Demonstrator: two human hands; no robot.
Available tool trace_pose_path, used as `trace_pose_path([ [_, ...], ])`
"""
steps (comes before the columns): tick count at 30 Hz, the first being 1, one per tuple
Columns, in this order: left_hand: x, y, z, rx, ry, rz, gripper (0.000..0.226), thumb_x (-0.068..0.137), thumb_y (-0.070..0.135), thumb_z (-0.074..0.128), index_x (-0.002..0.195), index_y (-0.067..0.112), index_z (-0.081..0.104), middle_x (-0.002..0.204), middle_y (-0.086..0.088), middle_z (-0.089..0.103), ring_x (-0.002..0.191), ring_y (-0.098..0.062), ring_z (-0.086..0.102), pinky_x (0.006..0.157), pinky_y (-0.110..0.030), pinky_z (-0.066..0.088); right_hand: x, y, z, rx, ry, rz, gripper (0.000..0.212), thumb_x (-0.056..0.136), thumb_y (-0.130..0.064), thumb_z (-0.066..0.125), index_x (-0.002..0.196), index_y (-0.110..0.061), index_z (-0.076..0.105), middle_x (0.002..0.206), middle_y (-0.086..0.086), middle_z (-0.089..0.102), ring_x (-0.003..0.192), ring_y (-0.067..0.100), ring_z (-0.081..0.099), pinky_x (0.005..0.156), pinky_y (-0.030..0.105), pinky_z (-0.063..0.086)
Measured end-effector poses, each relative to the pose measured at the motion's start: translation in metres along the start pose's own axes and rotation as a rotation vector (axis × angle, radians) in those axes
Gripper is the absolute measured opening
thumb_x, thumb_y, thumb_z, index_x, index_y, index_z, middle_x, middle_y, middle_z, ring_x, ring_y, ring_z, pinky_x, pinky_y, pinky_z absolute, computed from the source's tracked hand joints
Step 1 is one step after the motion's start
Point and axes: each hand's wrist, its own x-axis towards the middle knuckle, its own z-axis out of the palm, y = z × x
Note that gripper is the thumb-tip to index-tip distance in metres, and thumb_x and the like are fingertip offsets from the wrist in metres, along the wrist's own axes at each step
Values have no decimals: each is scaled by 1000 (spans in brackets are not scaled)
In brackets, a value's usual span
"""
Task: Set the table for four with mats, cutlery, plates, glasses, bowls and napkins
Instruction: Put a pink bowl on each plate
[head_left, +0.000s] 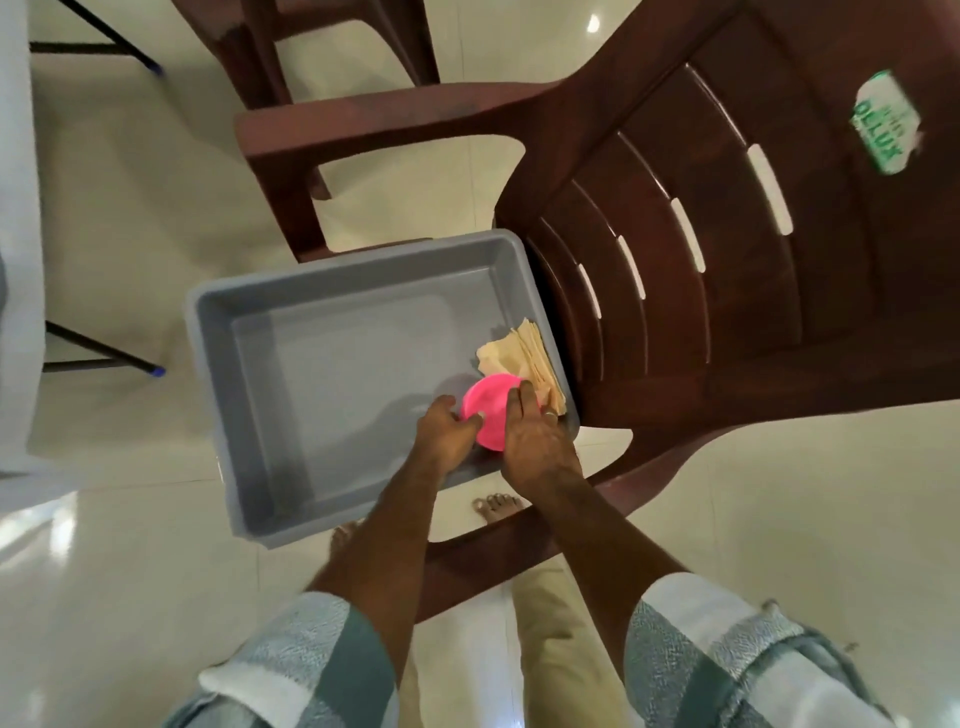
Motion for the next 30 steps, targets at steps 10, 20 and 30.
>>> trace_pose_path([
  [10, 20, -9, 16, -353, -49, -124, 55, 82, -3, 55, 129, 27, 52, 119, -7, 62, 104, -32, 61, 78, -52, 62, -3, -4, -7, 37, 161, -67, 90, 83, -4, 73, 155, -14, 19, 155, 6, 23, 128, 31, 49, 95, 42, 53],
  [20, -60, -5, -59, -631, -21, -105, 56, 89, -6, 47, 137, 22, 49, 115, -3, 55, 100, -22, 54, 69, -38, 57, -25, -51, -38, 352, 303, -219, 35, 102, -17, 47, 137, -17, 45, 128, 9, 57, 112, 30, 57, 85, 39, 48],
  [30, -190, -55, -169, -1243, 45, 4, 83, 67, 80, 69, 130, 27, 58, 125, -10, 64, 113, -36, 63, 81, -52, 60, -113, -167, -89, 350, 299, -606, 32, 97, -7, 48, 125, -17, 58, 122, 8, 53, 104, 28, 57, 86, 32, 44],
])
